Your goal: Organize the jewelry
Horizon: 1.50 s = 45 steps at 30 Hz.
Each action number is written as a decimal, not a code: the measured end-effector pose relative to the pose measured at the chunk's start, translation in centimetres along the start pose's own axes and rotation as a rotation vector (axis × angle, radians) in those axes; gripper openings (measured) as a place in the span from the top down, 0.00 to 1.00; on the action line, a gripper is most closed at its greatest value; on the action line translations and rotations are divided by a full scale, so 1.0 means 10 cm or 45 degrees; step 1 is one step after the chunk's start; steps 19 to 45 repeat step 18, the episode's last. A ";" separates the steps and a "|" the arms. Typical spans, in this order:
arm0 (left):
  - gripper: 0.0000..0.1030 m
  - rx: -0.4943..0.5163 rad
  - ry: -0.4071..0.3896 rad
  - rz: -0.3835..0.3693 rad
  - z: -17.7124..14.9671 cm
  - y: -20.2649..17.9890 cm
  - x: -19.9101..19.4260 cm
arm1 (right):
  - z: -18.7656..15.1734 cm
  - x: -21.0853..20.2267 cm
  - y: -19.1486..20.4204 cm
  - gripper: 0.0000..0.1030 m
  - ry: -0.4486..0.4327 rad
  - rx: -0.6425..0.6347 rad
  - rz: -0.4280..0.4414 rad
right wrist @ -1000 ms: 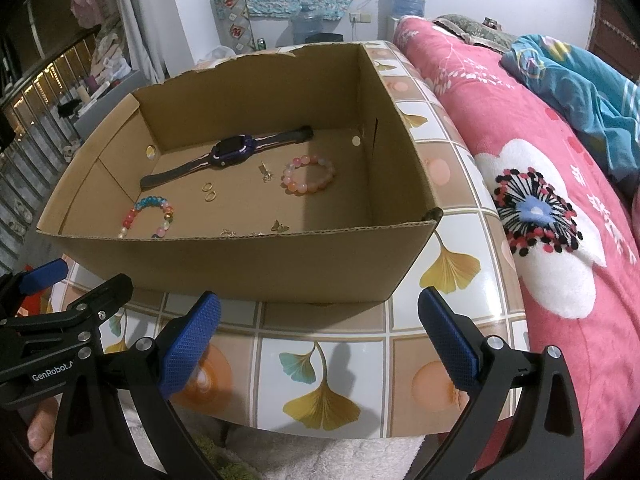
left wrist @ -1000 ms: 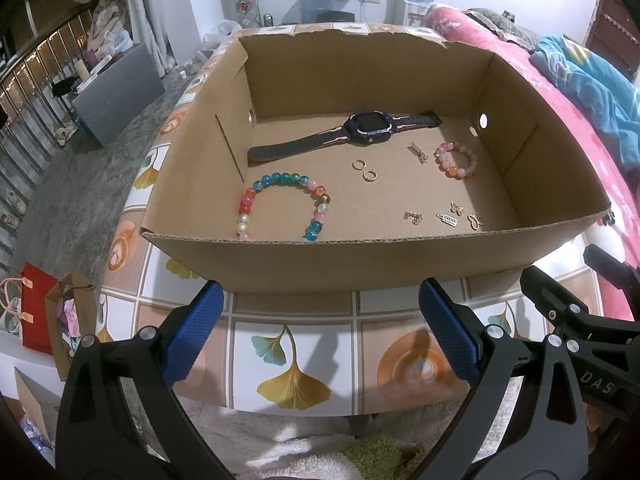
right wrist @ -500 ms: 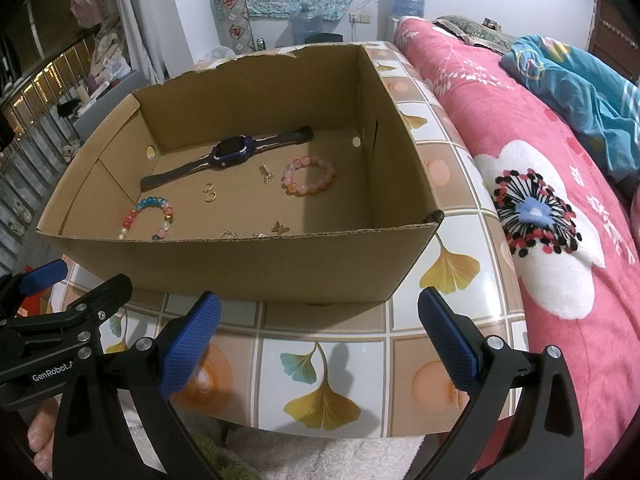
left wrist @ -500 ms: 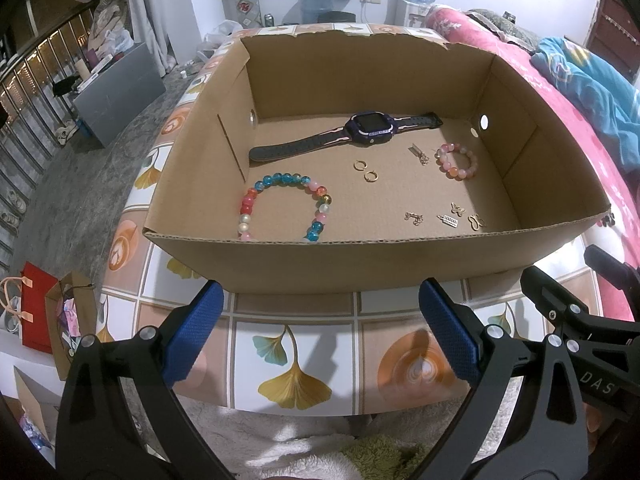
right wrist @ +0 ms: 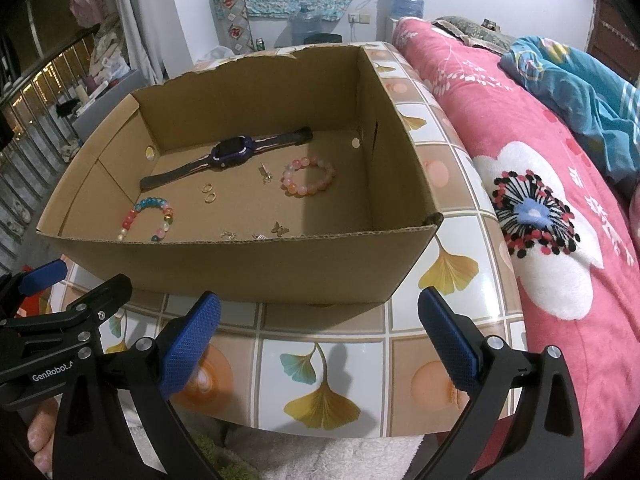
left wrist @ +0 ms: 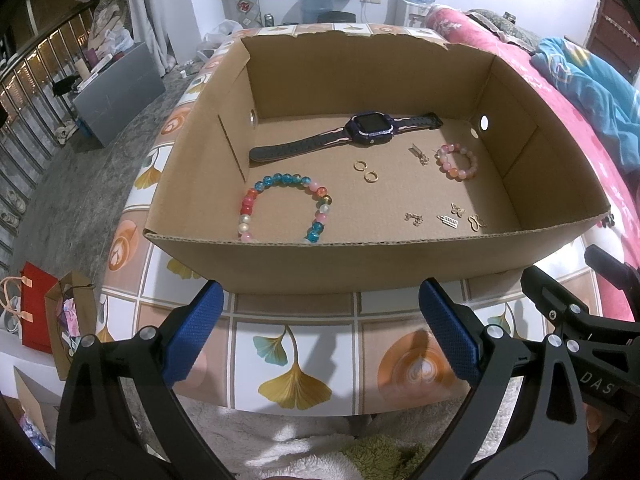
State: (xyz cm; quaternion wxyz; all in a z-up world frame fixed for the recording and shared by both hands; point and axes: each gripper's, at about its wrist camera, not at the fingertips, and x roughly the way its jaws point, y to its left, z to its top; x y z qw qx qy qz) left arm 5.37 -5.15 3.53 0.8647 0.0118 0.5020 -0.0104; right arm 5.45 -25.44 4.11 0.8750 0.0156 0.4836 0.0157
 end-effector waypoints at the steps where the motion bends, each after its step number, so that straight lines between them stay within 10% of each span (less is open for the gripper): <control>1: 0.08 0.001 0.000 0.000 0.00 0.00 0.00 | 0.00 0.00 0.00 0.06 0.000 0.000 0.001; 45: 0.08 -0.001 0.002 -0.002 0.00 0.00 0.00 | 0.00 -0.02 0.01 0.06 -0.002 0.008 -0.005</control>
